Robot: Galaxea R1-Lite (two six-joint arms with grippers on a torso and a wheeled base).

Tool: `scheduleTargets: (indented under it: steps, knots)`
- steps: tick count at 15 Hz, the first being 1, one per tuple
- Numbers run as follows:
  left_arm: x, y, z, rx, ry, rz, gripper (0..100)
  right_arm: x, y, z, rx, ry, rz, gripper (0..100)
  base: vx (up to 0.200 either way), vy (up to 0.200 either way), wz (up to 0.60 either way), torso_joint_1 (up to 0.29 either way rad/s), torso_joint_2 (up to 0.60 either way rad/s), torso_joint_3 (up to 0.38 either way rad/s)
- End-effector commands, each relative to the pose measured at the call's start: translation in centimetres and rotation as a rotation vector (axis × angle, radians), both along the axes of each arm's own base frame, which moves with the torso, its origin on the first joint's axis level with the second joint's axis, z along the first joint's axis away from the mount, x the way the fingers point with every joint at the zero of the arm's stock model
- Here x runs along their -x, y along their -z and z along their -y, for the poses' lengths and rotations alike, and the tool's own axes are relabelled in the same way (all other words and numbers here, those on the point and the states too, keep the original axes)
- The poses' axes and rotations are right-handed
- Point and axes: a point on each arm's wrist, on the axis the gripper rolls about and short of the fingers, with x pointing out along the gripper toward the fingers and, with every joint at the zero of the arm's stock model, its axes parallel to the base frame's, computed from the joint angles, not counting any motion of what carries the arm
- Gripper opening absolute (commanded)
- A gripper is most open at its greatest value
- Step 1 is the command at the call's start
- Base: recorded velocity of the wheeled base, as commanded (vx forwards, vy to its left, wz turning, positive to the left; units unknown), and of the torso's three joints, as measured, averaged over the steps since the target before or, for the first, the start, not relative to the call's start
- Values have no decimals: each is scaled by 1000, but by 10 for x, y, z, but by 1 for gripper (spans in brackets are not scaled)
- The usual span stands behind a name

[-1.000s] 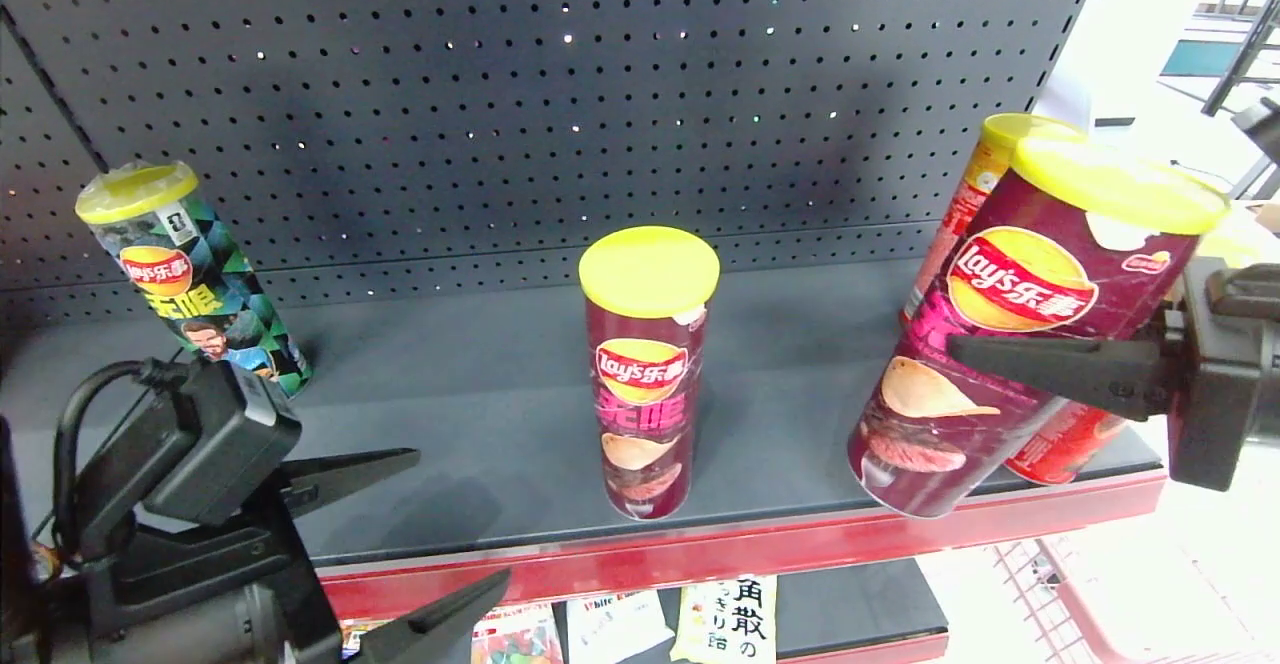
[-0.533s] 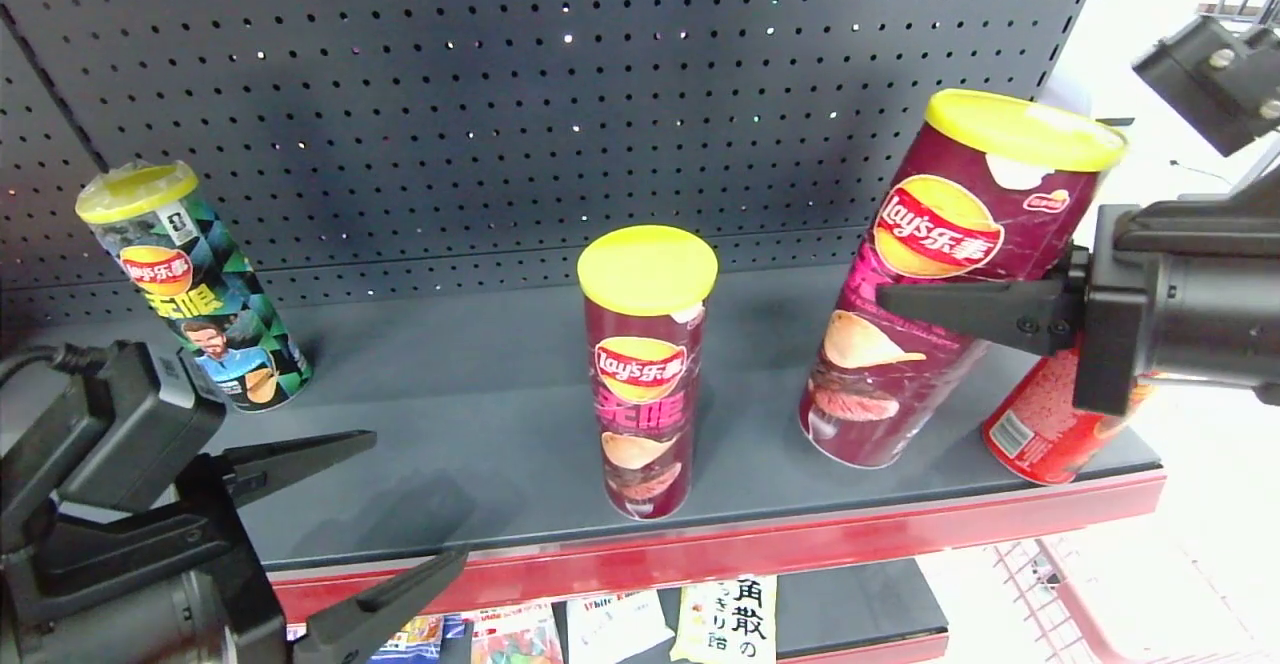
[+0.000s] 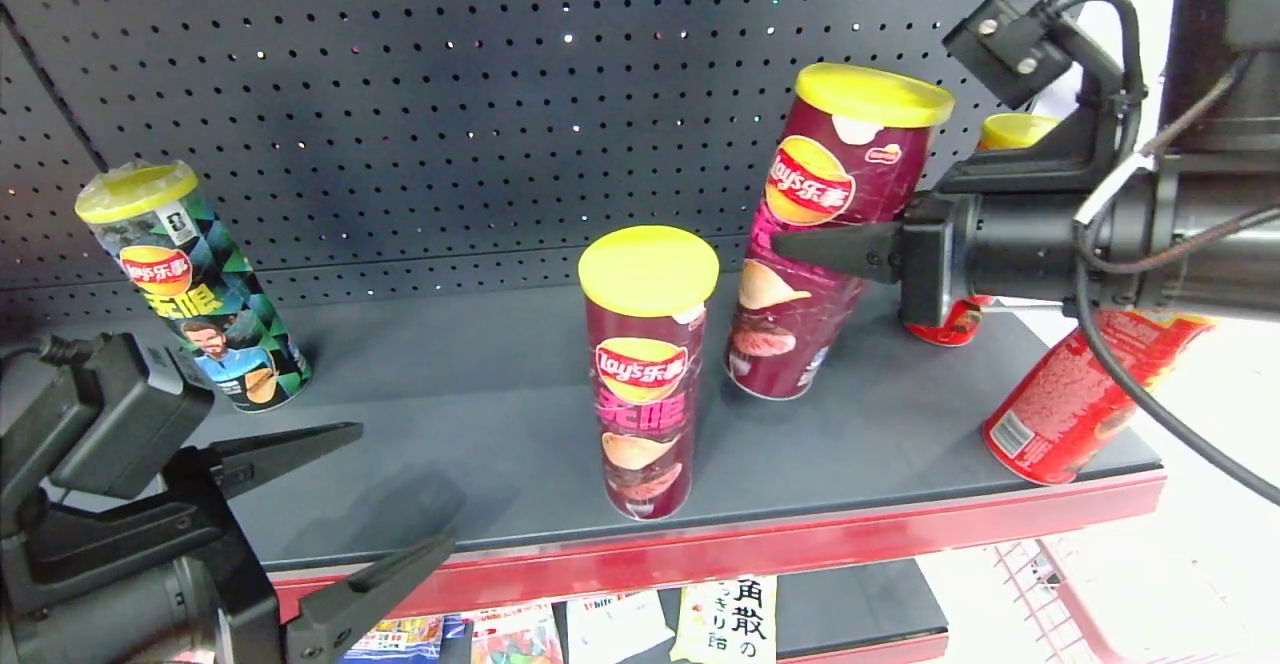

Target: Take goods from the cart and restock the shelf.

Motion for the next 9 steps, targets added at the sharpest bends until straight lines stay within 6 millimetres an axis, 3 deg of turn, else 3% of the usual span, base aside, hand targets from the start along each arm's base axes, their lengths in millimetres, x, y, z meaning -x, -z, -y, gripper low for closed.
scheduleTargets:
  steps: [1, 4, 9]
  knots:
    - [-1, -3, 1, 5, -4, 8, 100, -26, 9, -19, 18, -7, -20, 0, 0, 0, 0, 0, 0, 0]
    - [-3, -8, 1, 13, -5, 21, 100, -45, 16, -31, 53, -24, 3, 0, 0, 0, 0, 0, 0, 0]
    - [-4, -10, 2, 15, -5, 24, 100, -60, 26, -41, 68, -70, -6, 0, 0, 0, 0, 0, 0, 0]
